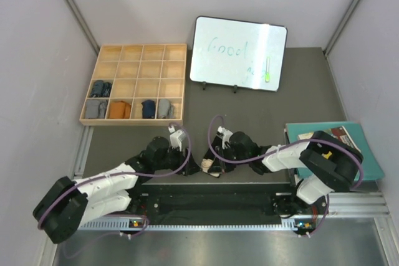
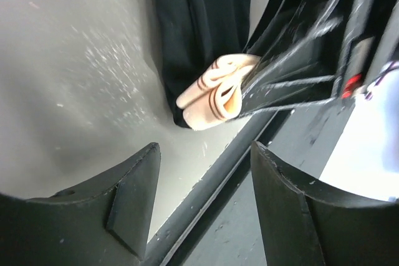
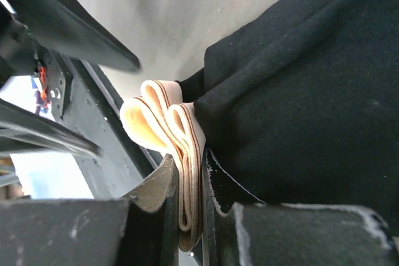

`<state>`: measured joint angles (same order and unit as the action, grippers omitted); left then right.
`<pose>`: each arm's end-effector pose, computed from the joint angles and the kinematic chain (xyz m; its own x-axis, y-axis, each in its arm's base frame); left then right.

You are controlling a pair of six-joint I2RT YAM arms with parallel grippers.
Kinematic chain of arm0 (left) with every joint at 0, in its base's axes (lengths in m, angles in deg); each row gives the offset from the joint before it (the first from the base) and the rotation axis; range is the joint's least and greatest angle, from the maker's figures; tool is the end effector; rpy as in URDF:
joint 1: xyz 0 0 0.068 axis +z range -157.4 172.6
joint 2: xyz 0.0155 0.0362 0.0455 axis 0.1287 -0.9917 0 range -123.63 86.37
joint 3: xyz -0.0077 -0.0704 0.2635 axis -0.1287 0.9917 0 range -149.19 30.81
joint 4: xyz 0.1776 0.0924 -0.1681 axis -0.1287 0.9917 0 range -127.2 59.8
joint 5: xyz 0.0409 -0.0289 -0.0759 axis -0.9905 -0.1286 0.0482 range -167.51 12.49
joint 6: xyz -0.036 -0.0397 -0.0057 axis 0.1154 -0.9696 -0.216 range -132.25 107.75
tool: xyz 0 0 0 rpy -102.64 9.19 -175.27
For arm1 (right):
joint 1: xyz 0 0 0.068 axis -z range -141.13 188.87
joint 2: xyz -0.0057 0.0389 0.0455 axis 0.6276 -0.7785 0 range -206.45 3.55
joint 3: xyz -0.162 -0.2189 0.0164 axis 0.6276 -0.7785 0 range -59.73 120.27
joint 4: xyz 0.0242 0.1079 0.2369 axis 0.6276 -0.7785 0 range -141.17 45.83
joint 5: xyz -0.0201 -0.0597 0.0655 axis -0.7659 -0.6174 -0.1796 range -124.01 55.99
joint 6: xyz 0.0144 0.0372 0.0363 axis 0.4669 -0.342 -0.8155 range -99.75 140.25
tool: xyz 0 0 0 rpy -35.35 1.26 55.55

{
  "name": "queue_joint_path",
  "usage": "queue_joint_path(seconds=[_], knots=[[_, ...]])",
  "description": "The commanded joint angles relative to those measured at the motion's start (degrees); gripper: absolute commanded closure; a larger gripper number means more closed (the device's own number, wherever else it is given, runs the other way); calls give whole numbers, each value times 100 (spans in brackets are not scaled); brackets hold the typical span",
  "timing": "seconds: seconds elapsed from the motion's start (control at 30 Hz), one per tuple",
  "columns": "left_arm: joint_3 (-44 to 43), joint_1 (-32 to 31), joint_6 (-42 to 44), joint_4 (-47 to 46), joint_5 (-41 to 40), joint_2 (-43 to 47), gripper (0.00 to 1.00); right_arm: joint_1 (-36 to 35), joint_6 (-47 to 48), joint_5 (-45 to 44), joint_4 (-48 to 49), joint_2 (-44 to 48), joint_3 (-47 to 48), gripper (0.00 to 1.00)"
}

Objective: Roll the underwear
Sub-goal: Roll the underwear to the center of the board.

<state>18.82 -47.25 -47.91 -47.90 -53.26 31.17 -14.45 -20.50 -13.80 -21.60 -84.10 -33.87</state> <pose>0.1278 -0.1258 0.1491 -0.8310 0.0012 -0.5563 0.4501 0.5891 -0.6711 0.1460 0.2167 0.1218 -0.8818 -0.1585 -0.4443 -0.4448 0.5930 0.6712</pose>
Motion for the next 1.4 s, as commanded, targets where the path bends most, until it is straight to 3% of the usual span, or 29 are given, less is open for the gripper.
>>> queue_joint_path(seconds=[0.0,0.47,0.53,0.57,0.63,0.67,0.8,0.87,1.03,1.07,1.2,1.37], knots=[[-75,-312,244,-757,-280,-500,36,173,-170,71,-227,-295,-161,100],[-365,-374,270,-1838,-553,-2037,46,208,-187,335,2,-568,-249,100],[-366,-453,218,-2023,-474,-2205,51,208,-188,326,11,-560,-258,100],[-374,-488,183,-2137,-456,-2354,59,208,-205,317,11,-551,-266,100],[-392,-602,165,-2217,-447,-2495,66,208,-205,238,-129,-437,-223,99],[-401,-628,147,-2252,-447,-2600,73,208,-205,203,-199,-376,-196,96],[-488,-804,182,-2227,-474,-2768,88,199,-170,-86,-909,64,-47,65],[-593,-839,269,-2112,-509,-2873,92,208,-117,-236,-1244,441,41,54],[-761,-910,332,-1857,-614,-3067,98,208,-143,-982,-2569,1443,164,40],[-779,-927,332,-1831,-623,-3093,98,208,-196,-1105,-2791,1810,156,33],[-884,-980,305,-1699,-720,-3128,99,199,-705,-1913,-3530,2586,-11,24],[-946,-1006,112,-1690,-746,-3181,100,199,-1145,-2003,-3225,2737,-310,24]])
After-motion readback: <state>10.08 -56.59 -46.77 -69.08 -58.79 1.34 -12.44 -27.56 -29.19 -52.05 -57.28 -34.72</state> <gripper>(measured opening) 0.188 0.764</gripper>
